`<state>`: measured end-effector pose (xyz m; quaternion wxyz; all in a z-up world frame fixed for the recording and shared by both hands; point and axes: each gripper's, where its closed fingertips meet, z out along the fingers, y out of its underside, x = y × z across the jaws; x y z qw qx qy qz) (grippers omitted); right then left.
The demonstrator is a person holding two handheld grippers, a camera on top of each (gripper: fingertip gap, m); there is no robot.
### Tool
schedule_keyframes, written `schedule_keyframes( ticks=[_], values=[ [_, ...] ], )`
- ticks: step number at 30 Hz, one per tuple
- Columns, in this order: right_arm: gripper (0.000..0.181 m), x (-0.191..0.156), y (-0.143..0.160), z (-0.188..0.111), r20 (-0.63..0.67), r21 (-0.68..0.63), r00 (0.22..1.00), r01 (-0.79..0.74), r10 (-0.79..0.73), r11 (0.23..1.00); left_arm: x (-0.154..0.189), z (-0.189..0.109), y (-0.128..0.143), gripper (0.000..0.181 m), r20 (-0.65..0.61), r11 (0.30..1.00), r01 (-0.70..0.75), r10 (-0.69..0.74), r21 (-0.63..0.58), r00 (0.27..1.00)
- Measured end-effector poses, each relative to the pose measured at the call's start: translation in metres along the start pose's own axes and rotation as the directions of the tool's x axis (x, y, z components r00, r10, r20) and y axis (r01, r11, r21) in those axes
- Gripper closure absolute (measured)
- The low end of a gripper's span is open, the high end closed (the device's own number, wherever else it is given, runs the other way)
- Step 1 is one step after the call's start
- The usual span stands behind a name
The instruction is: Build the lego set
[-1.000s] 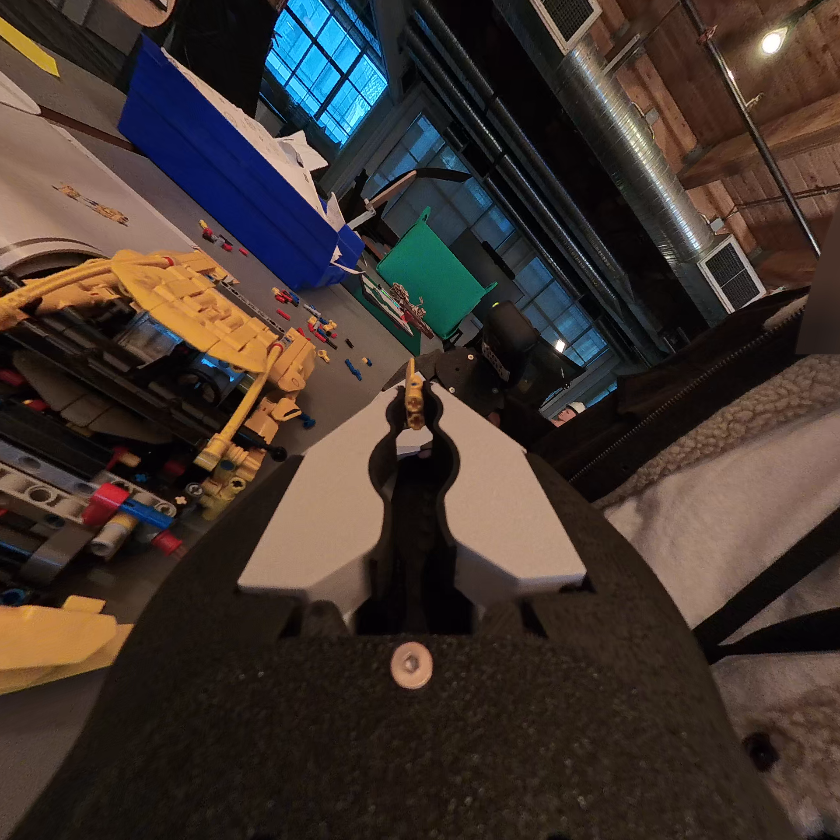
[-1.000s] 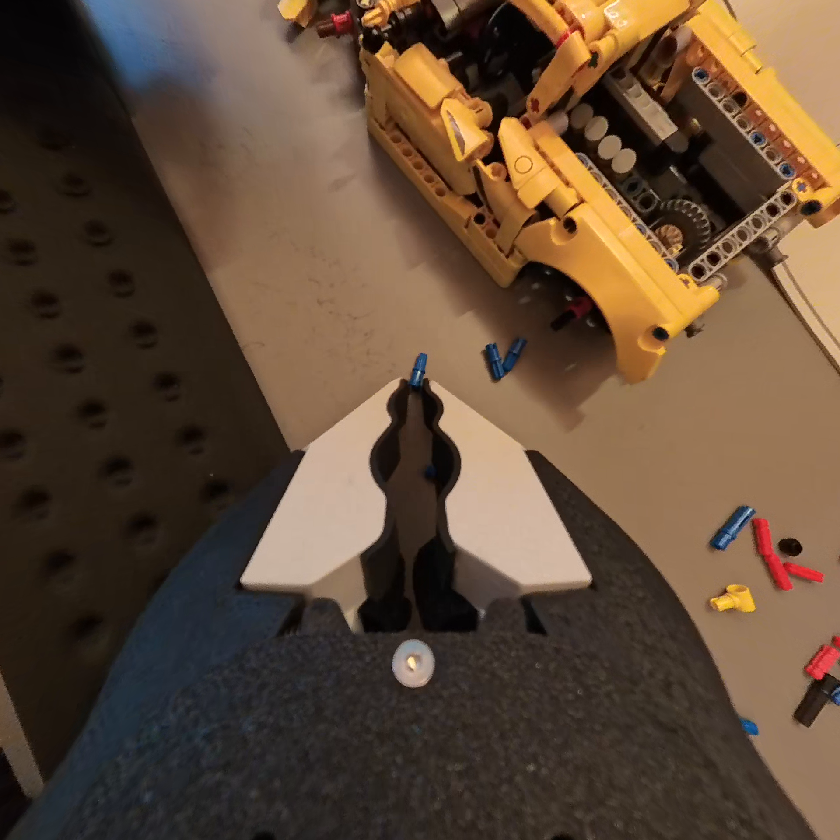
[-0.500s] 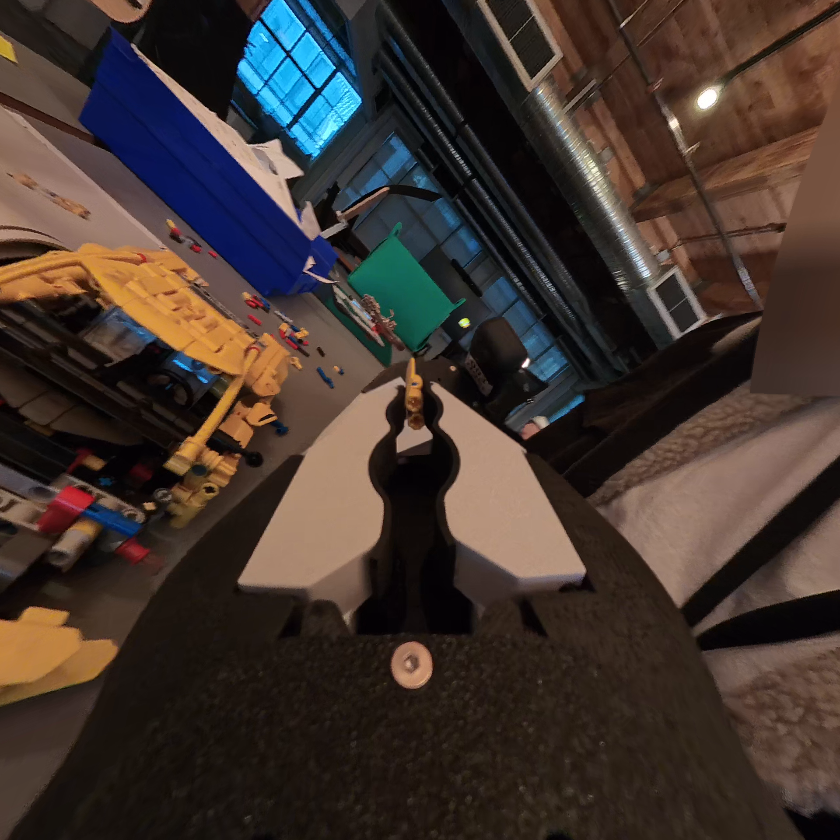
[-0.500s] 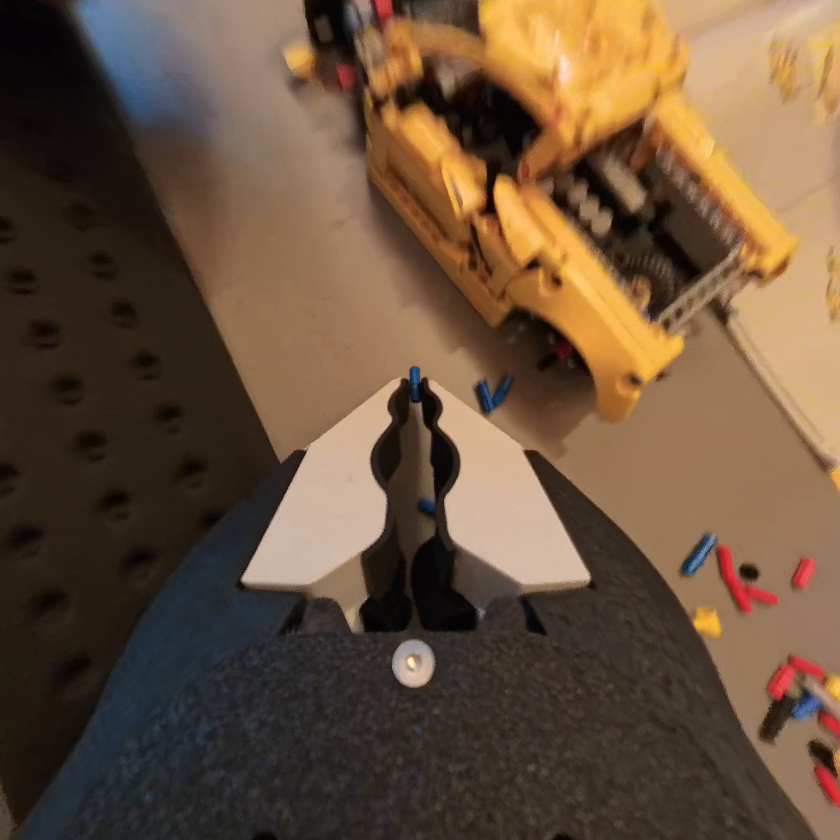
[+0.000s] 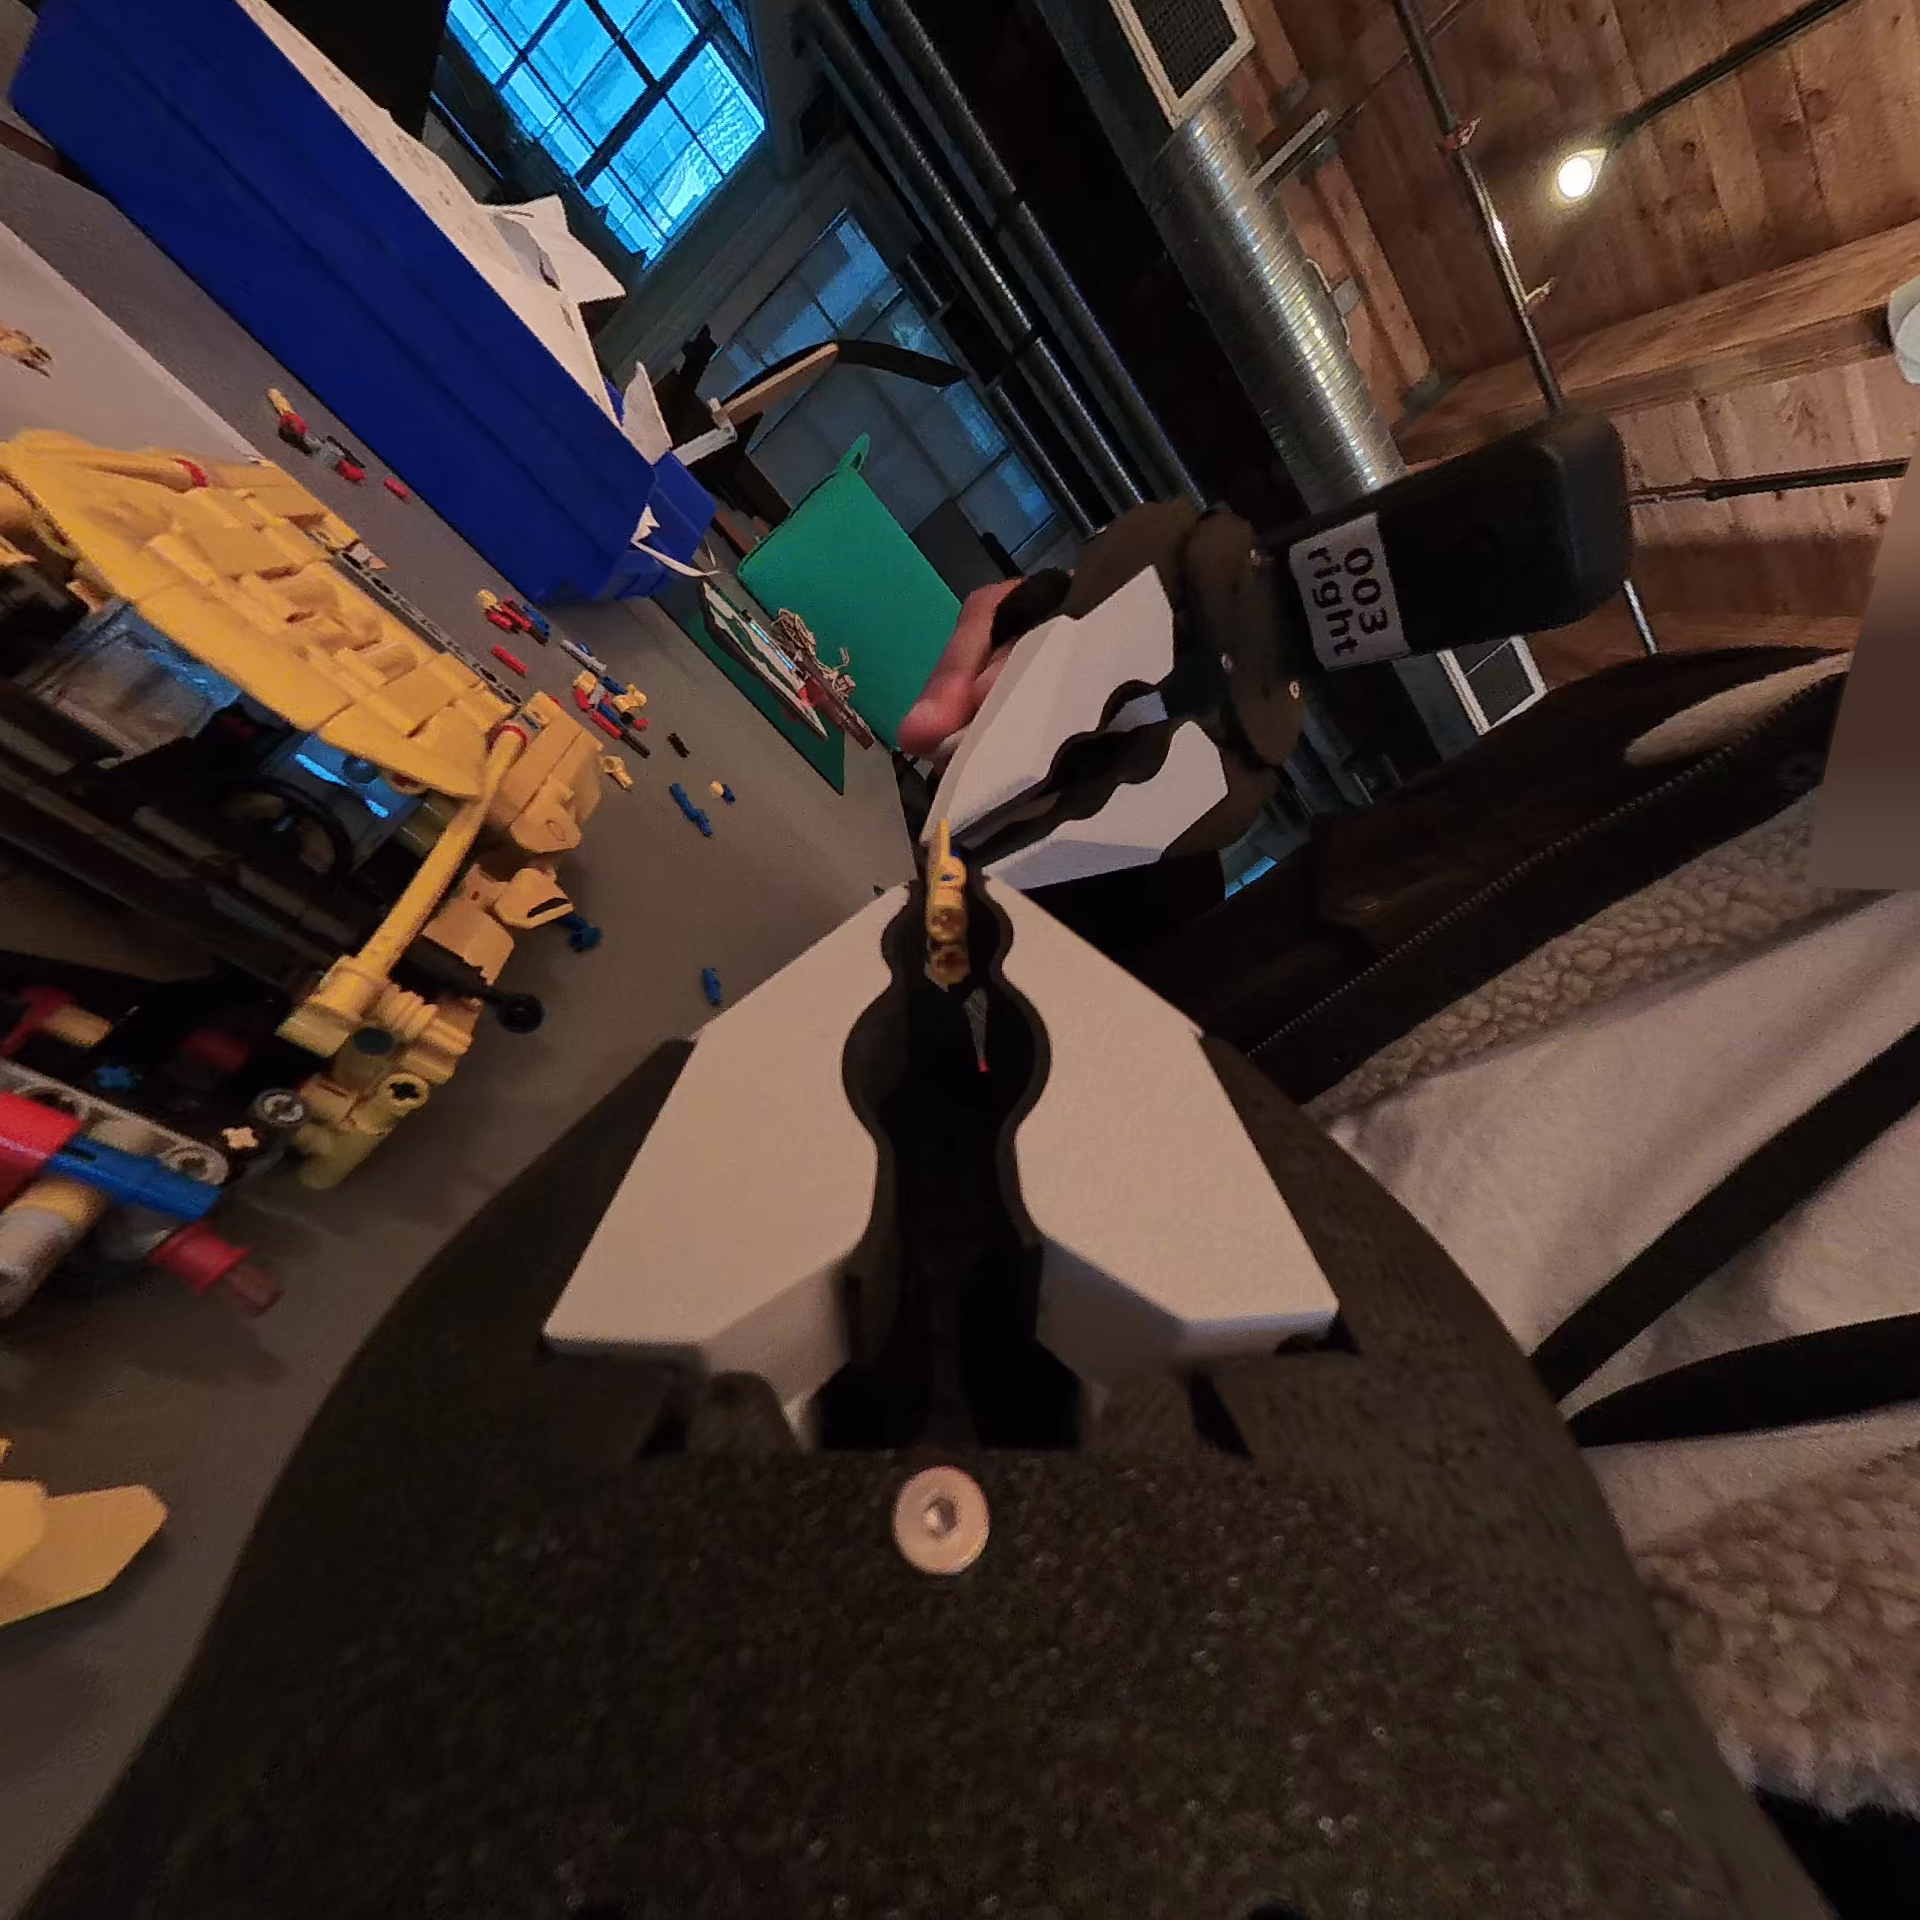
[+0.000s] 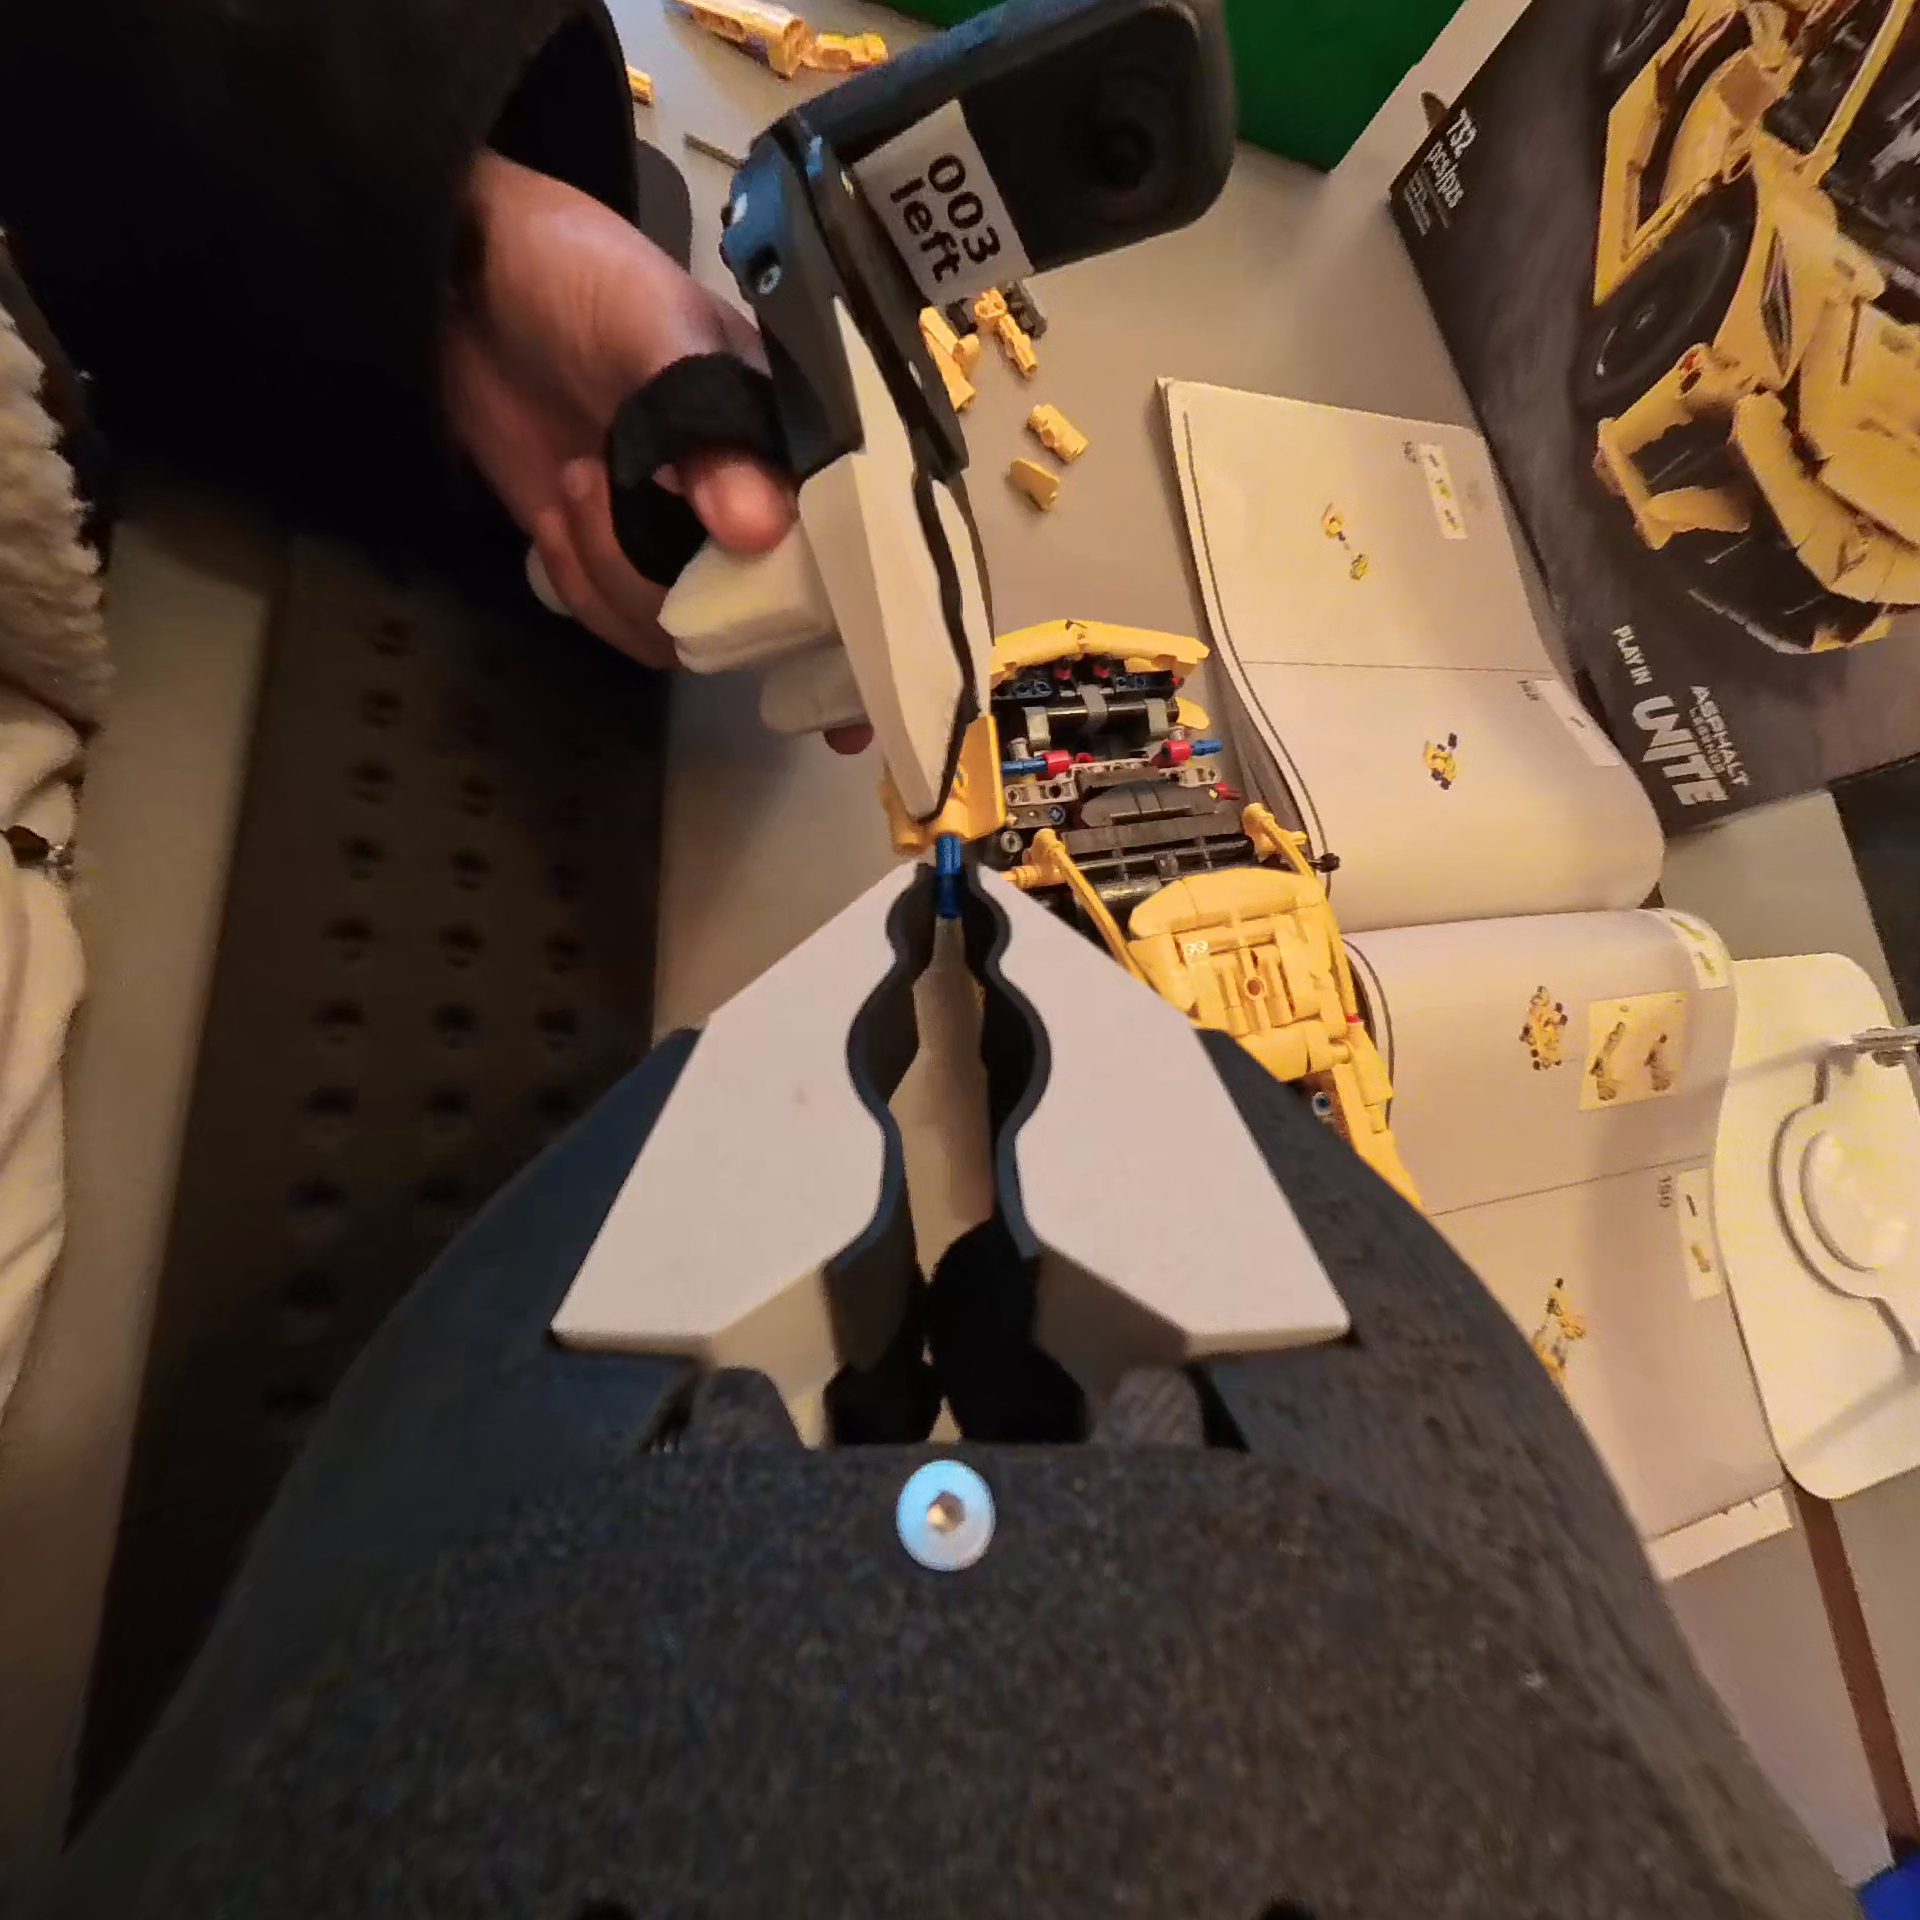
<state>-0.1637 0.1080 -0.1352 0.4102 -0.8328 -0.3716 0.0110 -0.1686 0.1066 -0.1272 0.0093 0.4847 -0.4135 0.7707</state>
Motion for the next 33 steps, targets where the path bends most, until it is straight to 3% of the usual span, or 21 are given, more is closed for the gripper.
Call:
schedule_keyframes(
  ticks=[11,17,29,33],
  values=[
    [0.178,-0.003,0.01,0.007,-0.018,-0.124,0.993,0.116,-0.119,0.985,-0.008,0.002,0.007,0.175,0.061,0.998,-0.027,0.03,-0.05,0.998],
    [0.178,-0.011,0.02,0.009,0.065,-0.162,0.99,0.134,-0.125,0.978,-0.013,0.005,0.019,0.175,0.096,0.99,-0.042,0.055,-0.134,0.994],
    [0.178,-0.017,0.054,0.029,0.089,-0.25,0.995,-0.023,0.046,0.968,-0.047,0.01,0.04,0.175,0.349,0.928,-0.166,0.285,-0.333,0.893],
    [0.178,-0.019,0.054,0.027,0.13,-0.17,0.979,-0.136,0.159,0.976,-0.045,0.01,0.04,0.175,0.331,0.929,-0.169,0.281,-0.33,0.901]
  ],
)
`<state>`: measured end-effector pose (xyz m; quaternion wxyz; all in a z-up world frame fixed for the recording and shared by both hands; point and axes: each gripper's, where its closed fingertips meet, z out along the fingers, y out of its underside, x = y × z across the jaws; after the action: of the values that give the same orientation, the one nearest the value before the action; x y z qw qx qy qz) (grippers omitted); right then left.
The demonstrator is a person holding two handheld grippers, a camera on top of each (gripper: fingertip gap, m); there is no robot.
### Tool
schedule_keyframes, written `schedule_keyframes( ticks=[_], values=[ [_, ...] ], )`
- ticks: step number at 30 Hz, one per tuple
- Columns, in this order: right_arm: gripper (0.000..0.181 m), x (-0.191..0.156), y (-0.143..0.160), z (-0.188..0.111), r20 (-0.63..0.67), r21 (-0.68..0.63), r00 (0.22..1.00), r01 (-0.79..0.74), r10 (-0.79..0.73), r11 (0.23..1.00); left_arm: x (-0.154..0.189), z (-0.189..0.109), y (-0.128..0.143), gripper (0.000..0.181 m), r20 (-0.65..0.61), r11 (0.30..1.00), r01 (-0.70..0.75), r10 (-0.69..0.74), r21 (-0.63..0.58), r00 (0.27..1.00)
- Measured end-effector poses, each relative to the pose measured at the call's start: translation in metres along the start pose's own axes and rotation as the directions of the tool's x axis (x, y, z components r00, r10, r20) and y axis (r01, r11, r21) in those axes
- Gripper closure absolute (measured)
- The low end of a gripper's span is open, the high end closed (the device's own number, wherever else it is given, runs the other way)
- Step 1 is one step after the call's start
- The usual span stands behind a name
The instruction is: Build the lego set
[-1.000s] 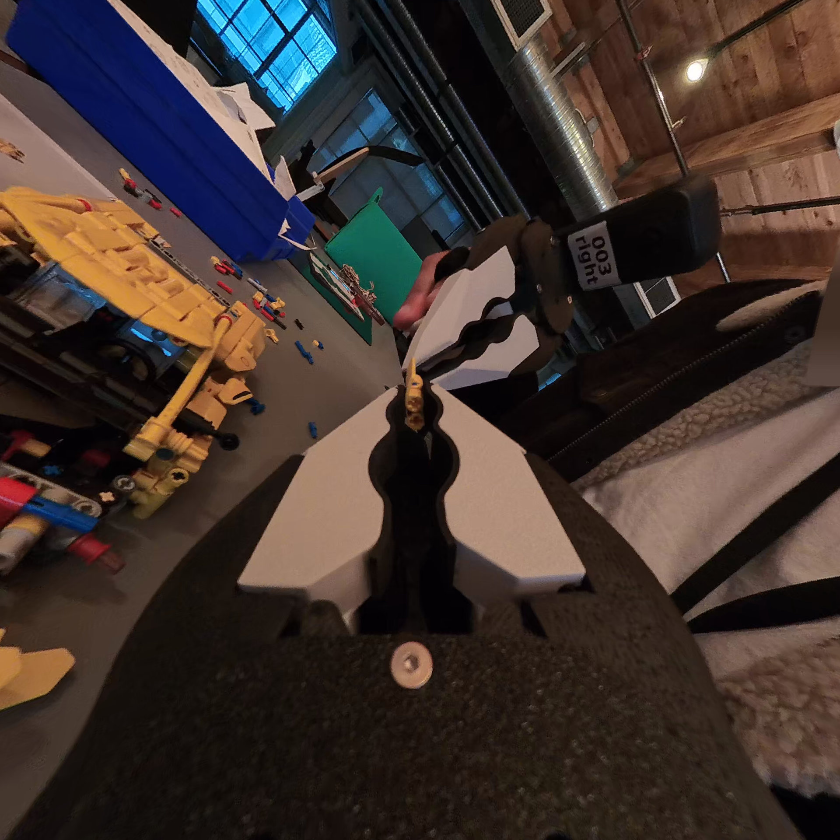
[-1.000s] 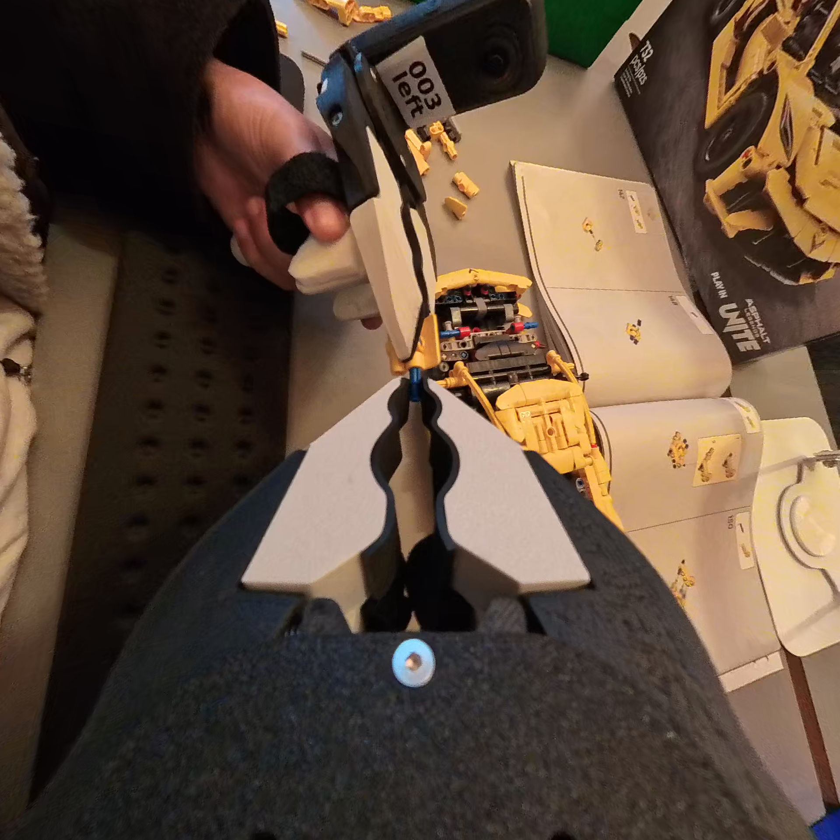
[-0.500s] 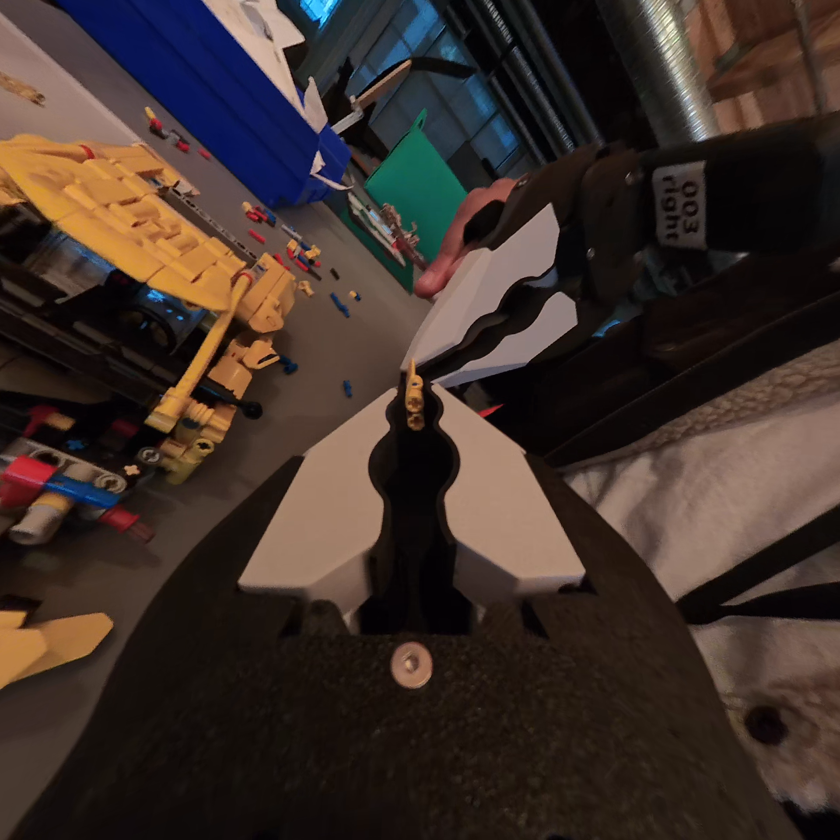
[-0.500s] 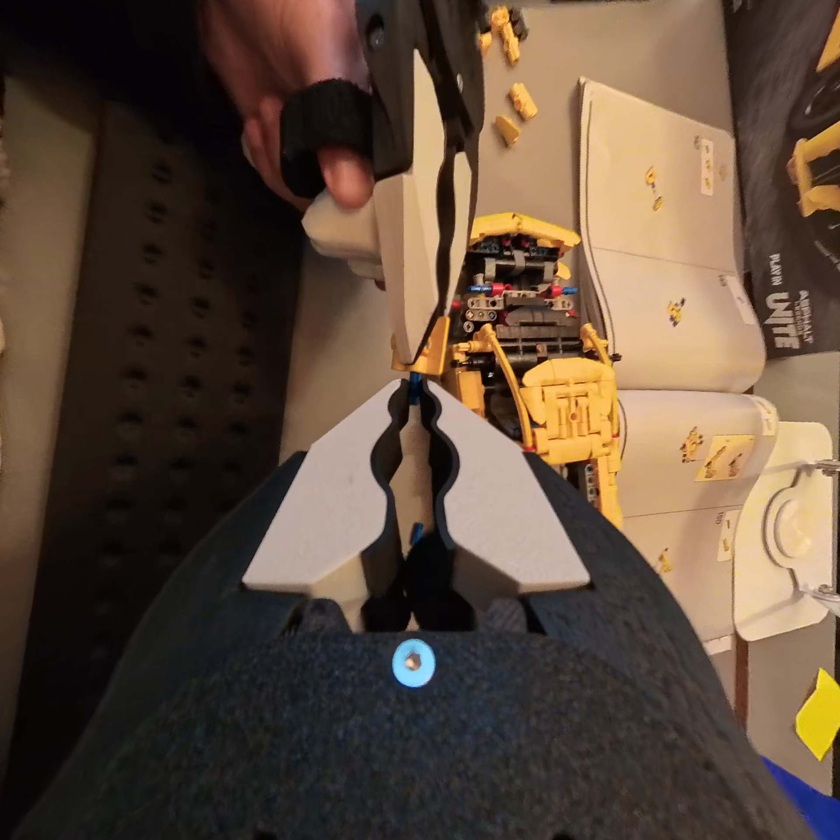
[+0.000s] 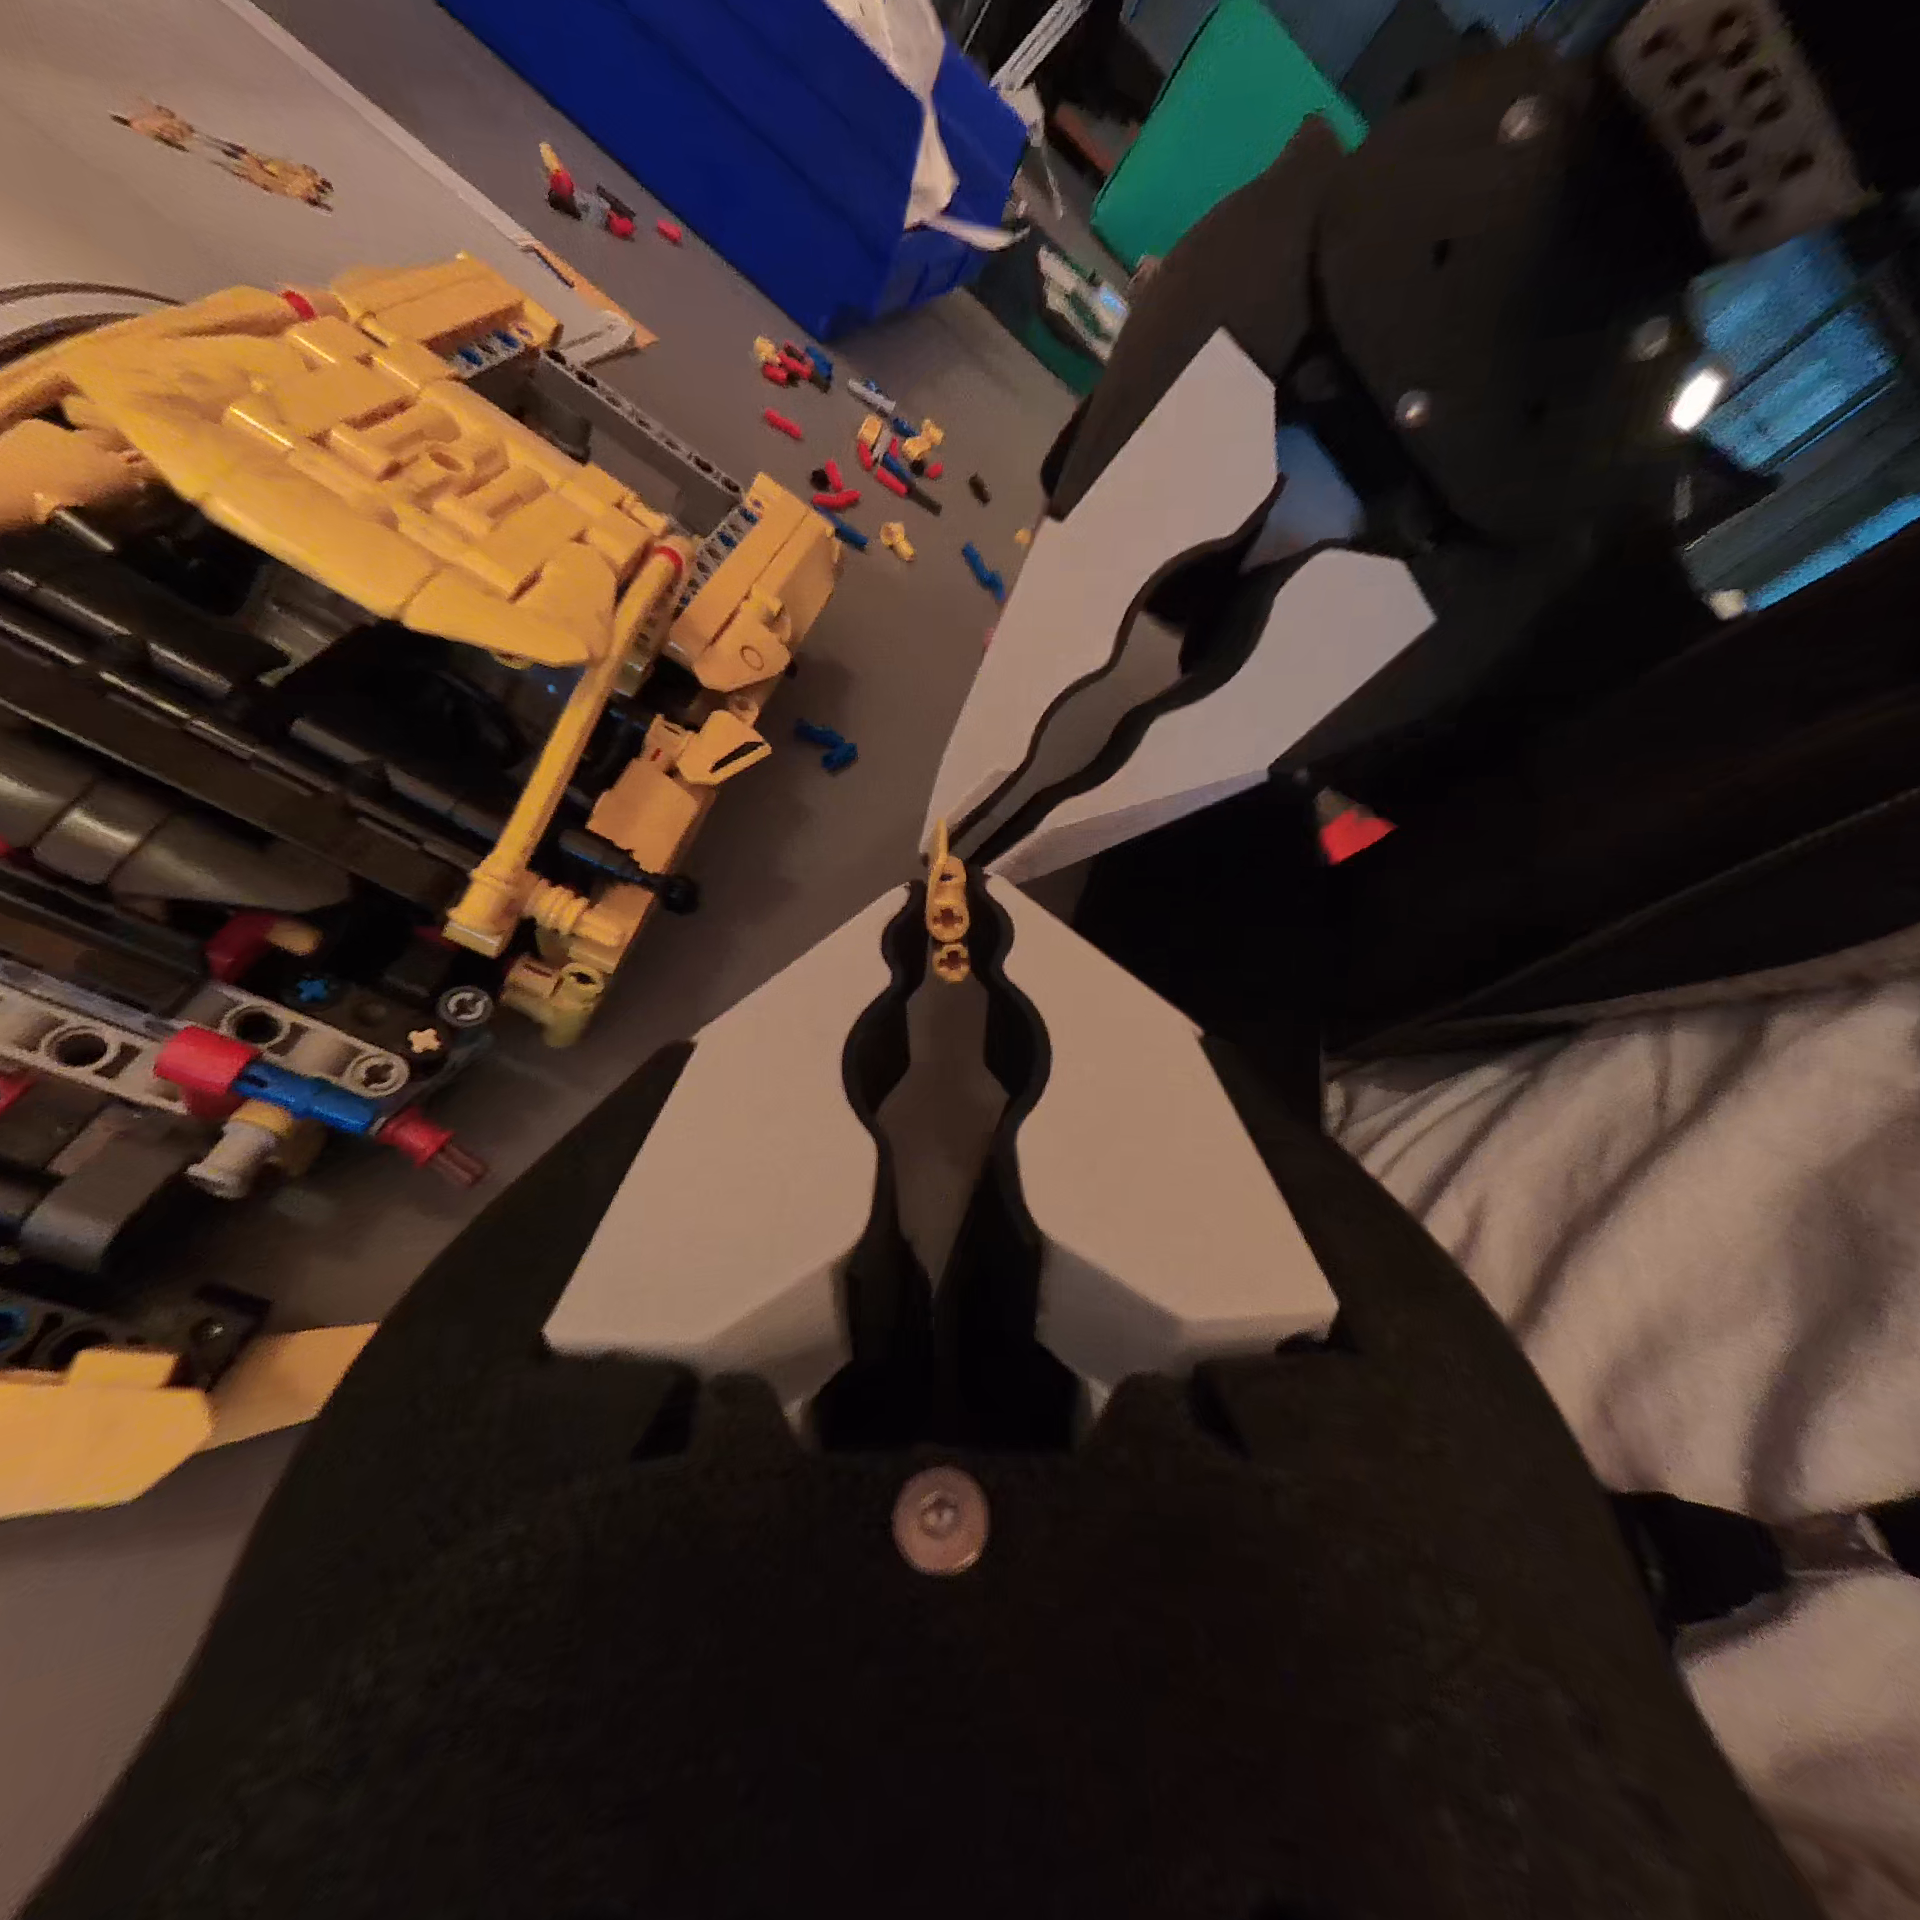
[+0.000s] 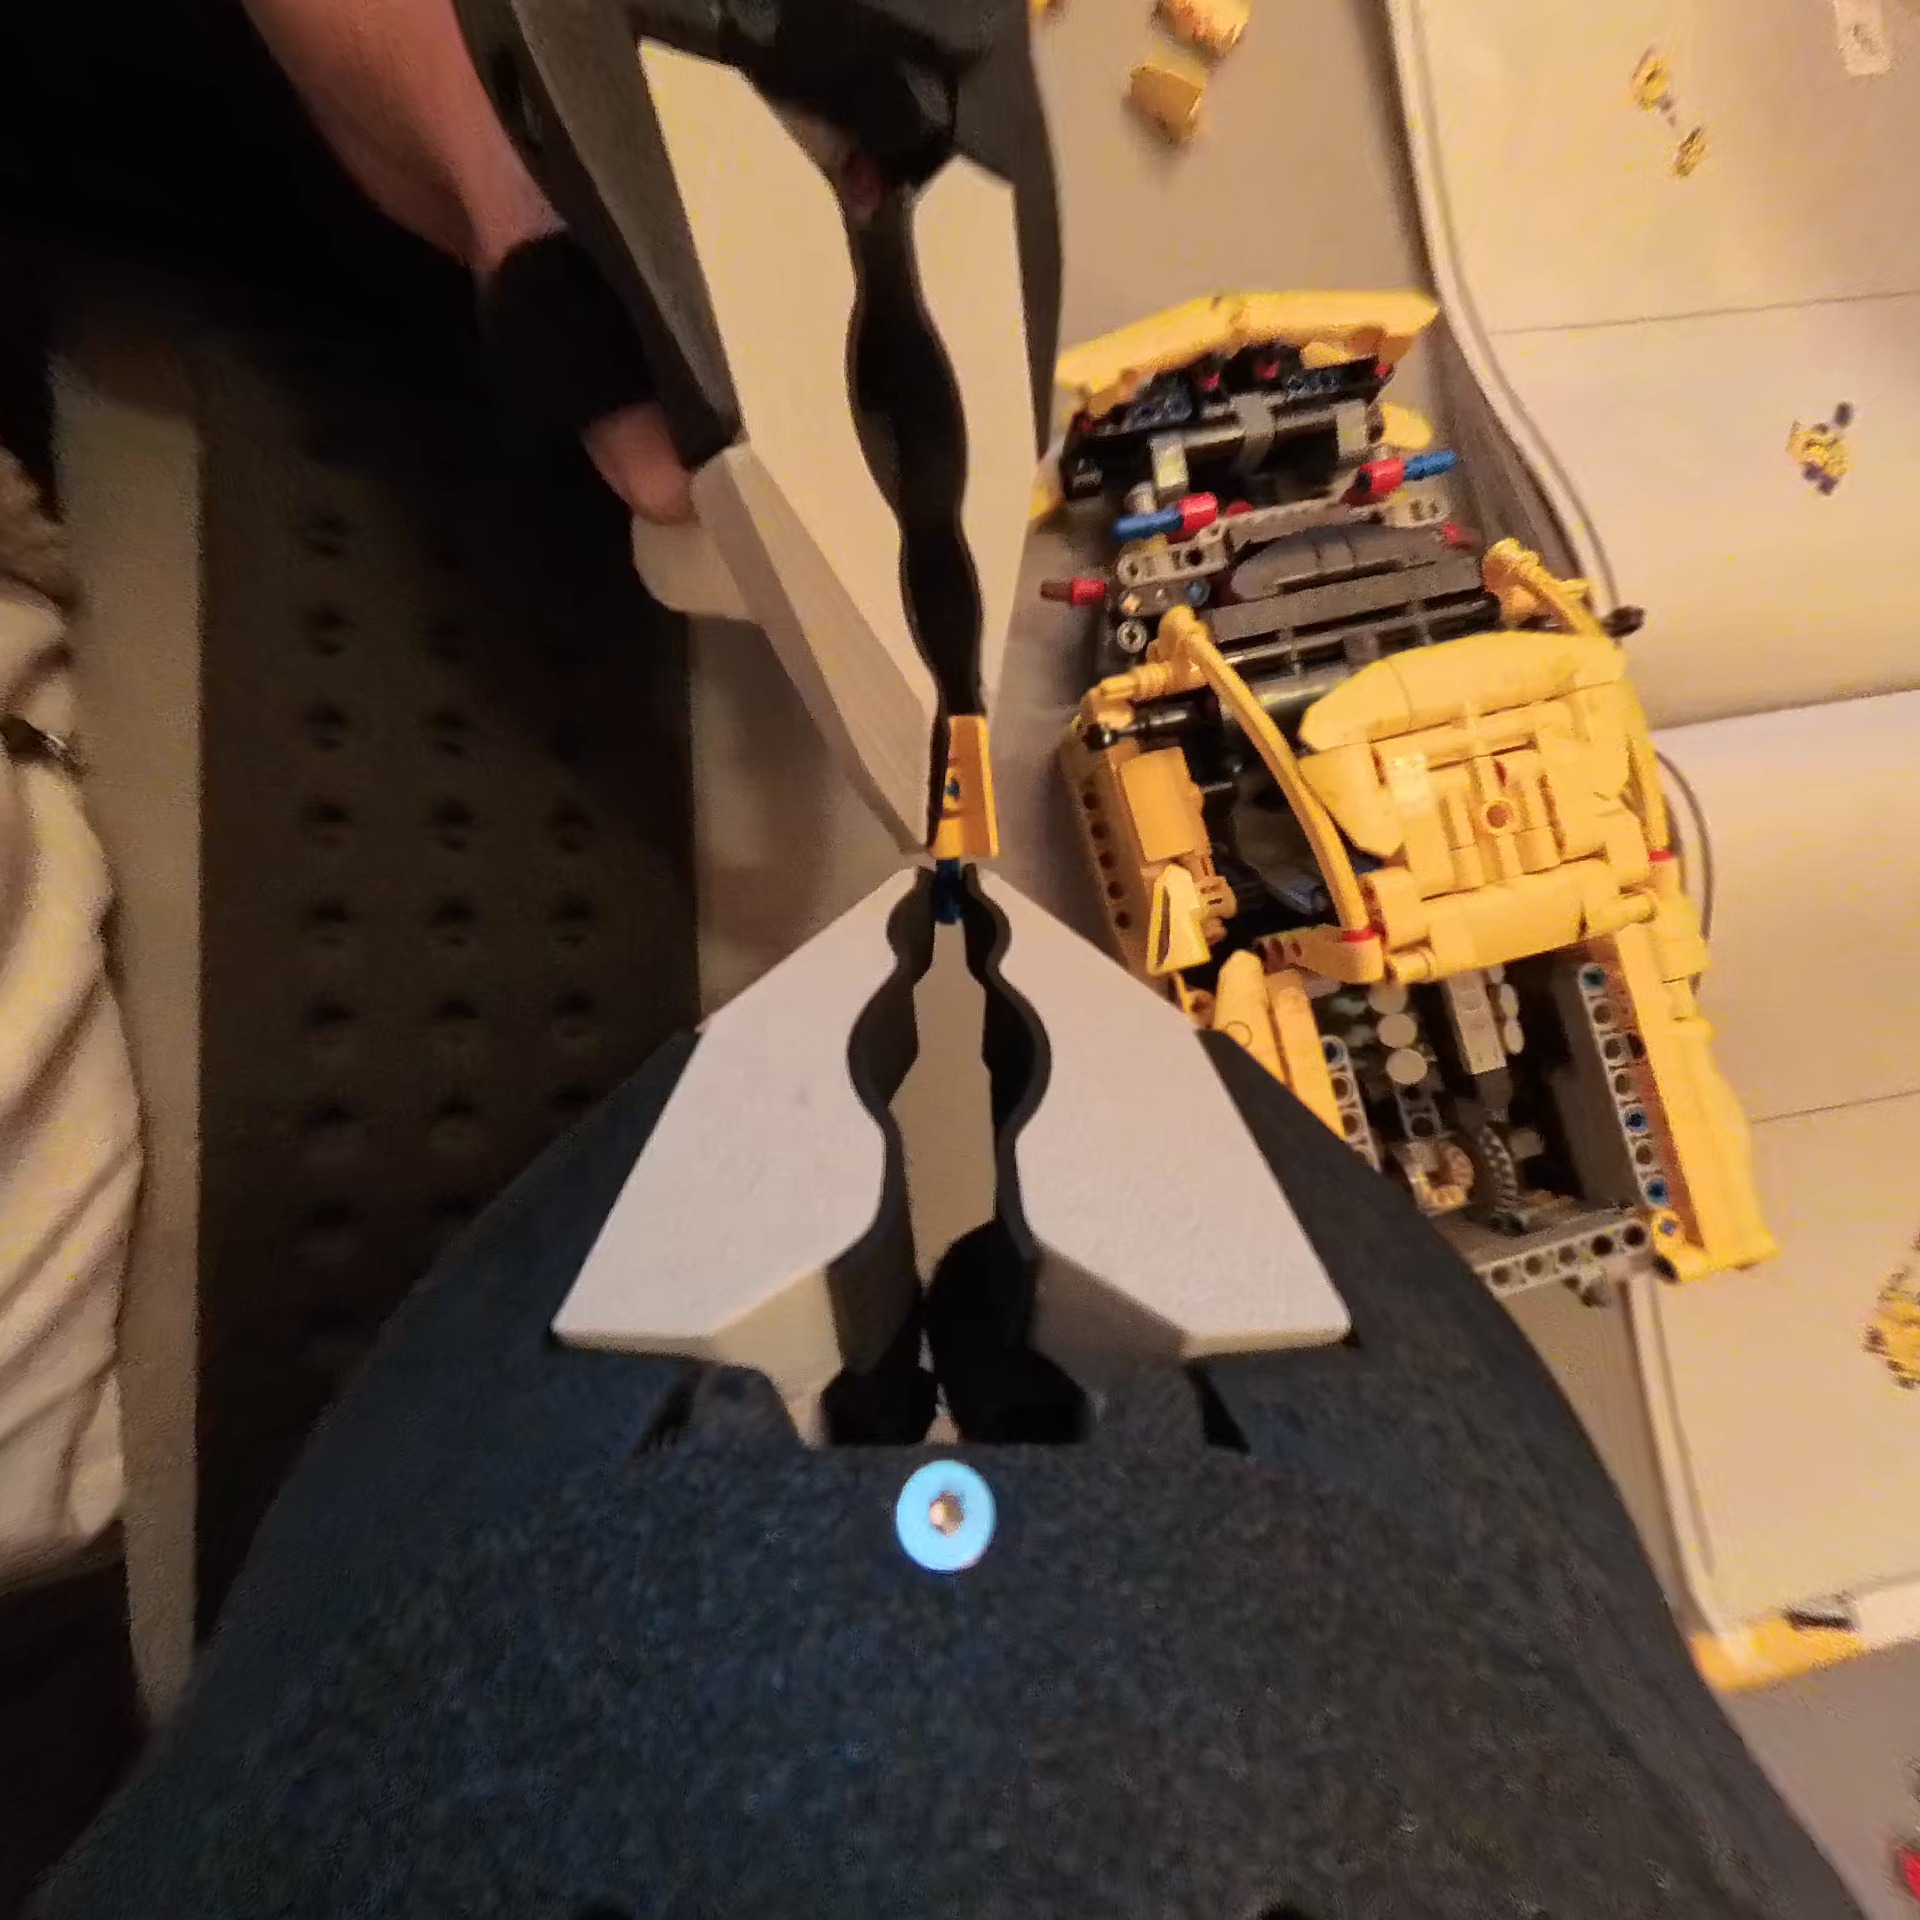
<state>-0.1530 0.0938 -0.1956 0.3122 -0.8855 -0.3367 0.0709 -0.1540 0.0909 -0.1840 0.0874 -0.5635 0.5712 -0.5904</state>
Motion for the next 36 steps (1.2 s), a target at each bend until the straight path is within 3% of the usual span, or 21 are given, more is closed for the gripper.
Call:
schedule_keyframes(
  ticks=[7,10,12,16,26,32,36],
  values=[
    [0.177,-0.003,-0.006,-0.006,0.065,0.11,0.995,-0.082,0.075,0.991,0.005,-0.005,-0.006,0.175,-0.069,0.999,0.034,-0.032,0.041,0.997],
    [0.177,-0.002,0.019,0.003,0.041,-0.011,0.997,-0.064,0.065,0.998,0.005,-0.005,-0.006,0.175,-0.067,0.999,0.034,-0.031,0.039,0.997],
    [0.177,-0.006,0.023,0.007,0.036,-0.002,0.998,-0.059,0.059,0.998,0.005,-0.005,-0.006,0.175,-0.067,0.999,0.033,-0.03,0.039,0.997],
    [0.176,-0.008,0.068,0.021,0.016,-0.168,1.0,-0.017,0.02,0.986,0.005,-0.008,-0.01,0.175,-0.087,0.996,0.057,-0.051,0.068,0.995],
    [0.168,-0.011,0.06,0.015,0.065,0.013,0.994,-0.092,0.091,0.996,0.007,-0.008,-0.01,0.175,-0.101,0.996,0.059,-0.052,0.069,0.994],
    [0.172,-0.007,0.062,0.017,0.017,0.067,1.0,0.001,-0.002,0.998,0.009,-0.008,-0.009,0.174,-0.111,0.997,0.052,-0.045,0.063,0.993],
    [0.171,-0.007,0.062,0.021,0.063,0.093,0.997,0.028,-0.034,0.995,0.011,-0.009,-0.01,0.174,-0.125,0.996,0.053,-0.044,0.069,0.991]
  ],
)
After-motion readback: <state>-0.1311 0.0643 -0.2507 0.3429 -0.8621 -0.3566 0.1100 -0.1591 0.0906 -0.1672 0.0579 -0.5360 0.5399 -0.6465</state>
